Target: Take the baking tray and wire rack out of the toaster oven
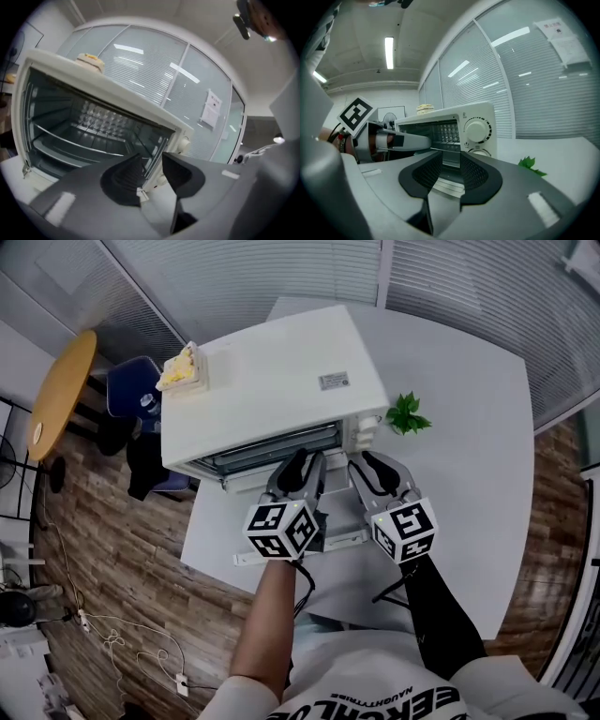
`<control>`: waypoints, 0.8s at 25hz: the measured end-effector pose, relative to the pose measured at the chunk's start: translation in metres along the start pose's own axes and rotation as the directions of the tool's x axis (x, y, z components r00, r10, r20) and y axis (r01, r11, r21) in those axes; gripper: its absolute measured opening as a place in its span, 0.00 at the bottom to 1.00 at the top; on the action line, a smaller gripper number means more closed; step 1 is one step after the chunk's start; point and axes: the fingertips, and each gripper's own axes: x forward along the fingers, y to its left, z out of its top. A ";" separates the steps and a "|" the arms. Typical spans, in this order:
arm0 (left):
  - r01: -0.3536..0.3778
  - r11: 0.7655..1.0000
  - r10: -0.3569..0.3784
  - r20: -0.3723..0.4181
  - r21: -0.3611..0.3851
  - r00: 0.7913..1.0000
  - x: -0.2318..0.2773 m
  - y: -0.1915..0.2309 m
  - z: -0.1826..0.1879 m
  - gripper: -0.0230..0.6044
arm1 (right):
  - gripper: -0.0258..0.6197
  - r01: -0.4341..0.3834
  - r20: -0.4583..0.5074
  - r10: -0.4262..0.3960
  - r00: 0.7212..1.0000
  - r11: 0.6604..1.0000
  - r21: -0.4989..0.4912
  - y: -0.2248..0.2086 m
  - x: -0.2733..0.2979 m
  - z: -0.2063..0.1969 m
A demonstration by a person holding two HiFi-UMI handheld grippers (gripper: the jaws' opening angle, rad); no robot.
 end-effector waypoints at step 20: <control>0.160 0.796 -0.073 0.169 -0.584 0.983 0.000 0.091 0.000 0.31 | 0.19 -0.072 0.088 0.009 0.996 0.656 0.751 0.012 0.090 -0.048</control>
